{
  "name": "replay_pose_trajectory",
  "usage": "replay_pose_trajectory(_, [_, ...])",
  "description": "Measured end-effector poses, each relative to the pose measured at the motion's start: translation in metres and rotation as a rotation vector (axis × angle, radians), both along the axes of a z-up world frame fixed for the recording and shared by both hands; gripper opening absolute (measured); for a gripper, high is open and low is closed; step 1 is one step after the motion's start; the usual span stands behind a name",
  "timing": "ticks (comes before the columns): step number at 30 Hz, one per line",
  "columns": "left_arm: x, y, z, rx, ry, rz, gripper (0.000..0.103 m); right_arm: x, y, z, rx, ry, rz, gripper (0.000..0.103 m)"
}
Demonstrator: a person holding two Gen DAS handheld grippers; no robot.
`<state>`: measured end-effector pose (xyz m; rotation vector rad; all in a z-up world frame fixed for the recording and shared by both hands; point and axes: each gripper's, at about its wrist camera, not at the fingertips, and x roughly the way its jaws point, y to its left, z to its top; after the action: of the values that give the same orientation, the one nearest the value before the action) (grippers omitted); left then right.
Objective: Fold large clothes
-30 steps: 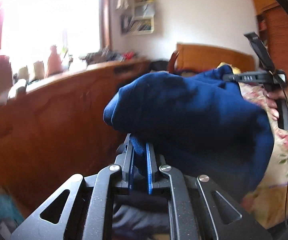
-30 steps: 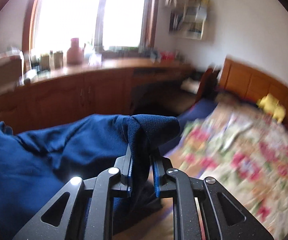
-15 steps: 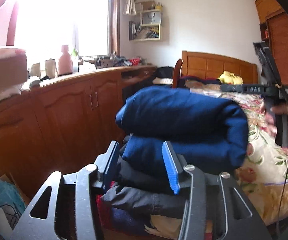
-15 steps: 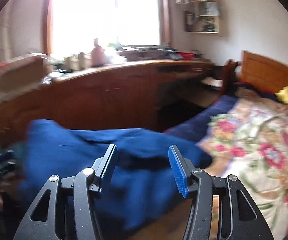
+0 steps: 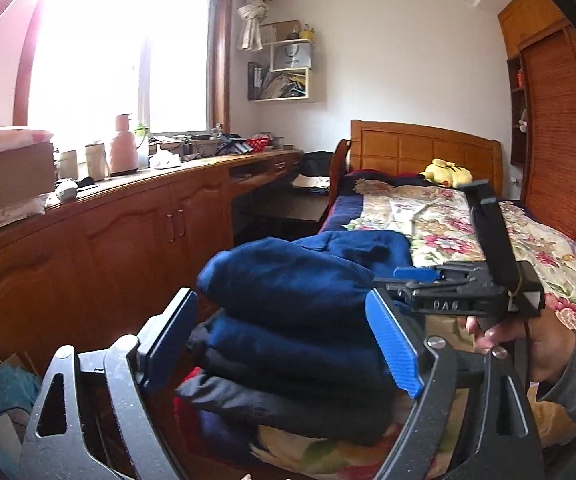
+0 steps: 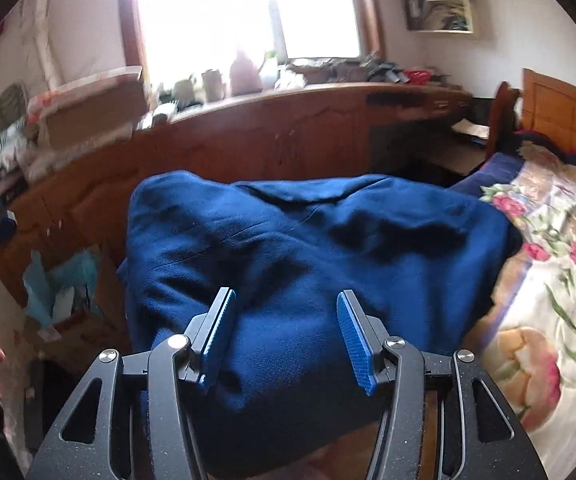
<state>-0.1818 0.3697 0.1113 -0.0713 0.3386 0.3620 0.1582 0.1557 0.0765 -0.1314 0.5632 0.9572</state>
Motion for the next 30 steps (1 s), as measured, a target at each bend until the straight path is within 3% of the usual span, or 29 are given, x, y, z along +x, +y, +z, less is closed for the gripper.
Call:
replay_pose_trajectory(4, [0.015,-0.029,0.002,0.001,-0.008,-0.052,0.091,-0.012,-0.061,0.015,0.039,-0.061,-0.084,0.055])
replay_pose_trajectory(8, [0.047,-0.074,-0.002,0.022,0.010,-0.137,0.091,-0.033,-0.136,0.010,0.028,-0.122,-0.181,0.058])
replay_pose_trajectory(13, [0.085,-0.132,-0.006,0.027,0.025,-0.249,0.091,-0.048,-0.218,0.000,0.003,-0.125,-0.313,0.071])
replay_pose_trajectory(17, [0.119,-0.185,-0.013,0.028,0.033,-0.334,0.091,-0.059,-0.274,-0.008,0.008,-0.119,-0.417,0.074])
replay_pose_trajectory(24, [0.170,-0.260,-0.035,0.001,0.059,-0.444,0.091,-0.106,-0.321,-0.026,-0.018,-0.134,-0.580,0.078])
replay_pose_trajectory(30, [0.208,-0.313,-0.054,-0.023,0.060,-0.507,0.091,-0.114,-0.348,-0.027,-0.037,-0.148,-0.719,0.078])
